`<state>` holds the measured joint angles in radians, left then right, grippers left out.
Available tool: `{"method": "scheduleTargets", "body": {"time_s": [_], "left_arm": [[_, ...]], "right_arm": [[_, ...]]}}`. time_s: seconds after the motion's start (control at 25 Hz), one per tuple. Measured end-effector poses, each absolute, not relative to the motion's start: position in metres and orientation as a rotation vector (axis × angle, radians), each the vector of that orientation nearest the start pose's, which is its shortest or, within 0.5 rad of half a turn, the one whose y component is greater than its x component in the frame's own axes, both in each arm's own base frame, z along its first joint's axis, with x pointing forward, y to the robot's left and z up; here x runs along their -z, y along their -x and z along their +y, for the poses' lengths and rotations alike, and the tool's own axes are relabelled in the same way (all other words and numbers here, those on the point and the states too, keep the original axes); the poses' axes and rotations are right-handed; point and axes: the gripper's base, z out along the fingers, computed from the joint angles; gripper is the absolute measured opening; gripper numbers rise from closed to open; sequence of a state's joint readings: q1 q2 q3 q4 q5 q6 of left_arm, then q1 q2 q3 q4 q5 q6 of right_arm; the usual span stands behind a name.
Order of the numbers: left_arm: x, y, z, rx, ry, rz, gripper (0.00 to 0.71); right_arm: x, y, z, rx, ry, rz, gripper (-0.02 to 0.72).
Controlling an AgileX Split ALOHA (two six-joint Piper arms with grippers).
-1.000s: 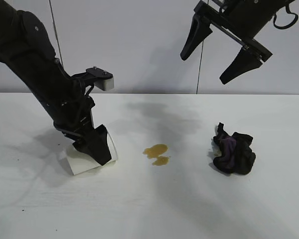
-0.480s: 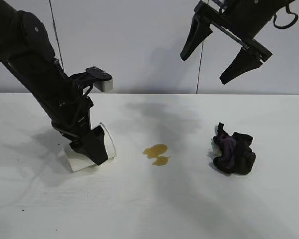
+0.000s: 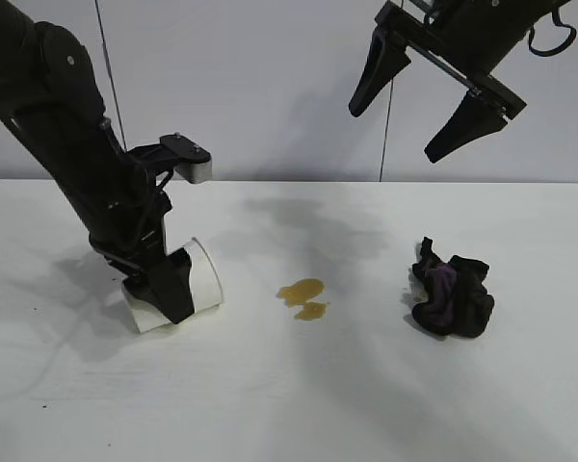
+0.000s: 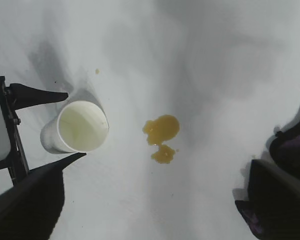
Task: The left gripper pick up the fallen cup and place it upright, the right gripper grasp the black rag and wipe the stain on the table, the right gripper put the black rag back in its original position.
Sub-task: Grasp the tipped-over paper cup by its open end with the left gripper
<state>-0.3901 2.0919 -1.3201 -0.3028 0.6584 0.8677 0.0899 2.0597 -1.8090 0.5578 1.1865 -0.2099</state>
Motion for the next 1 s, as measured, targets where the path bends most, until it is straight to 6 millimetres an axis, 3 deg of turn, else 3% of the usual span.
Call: {"method": "scheduleTargets", "body": {"time_s": [0.2,0.44,0.56,0.8,1.0], "left_arm": [[-0.127,-0.370,-0.173,0.216,-1.413,2.493,0.632],[-0.139,-0.370,-0.196,0.226,-1.456,2.434,0.632],[-0.136,-0.366,-0.202,0.233,-1.478,2.447,0.632],[-0.108,-0.364,-0.192,0.131,-1.527,2.590,0.632],[-0.116,-0.371,-0.195,0.113,-1.502,2.573,0.632]], "right_arm": [[-0.259,-0.434,0.084,-0.754,0.201,2.790,0.694],[-0.259,-0.434,0.084,-0.755,0.201,2.789,0.694],[-0.259,-0.434,0.084,-0.755,0.201,2.789,0.694],[-0.259,-0.433,0.084,-0.758,0.204,2.795,0.694],[-0.259,-0.433,0.084,-0.758,0.206,2.799,0.694]]}}
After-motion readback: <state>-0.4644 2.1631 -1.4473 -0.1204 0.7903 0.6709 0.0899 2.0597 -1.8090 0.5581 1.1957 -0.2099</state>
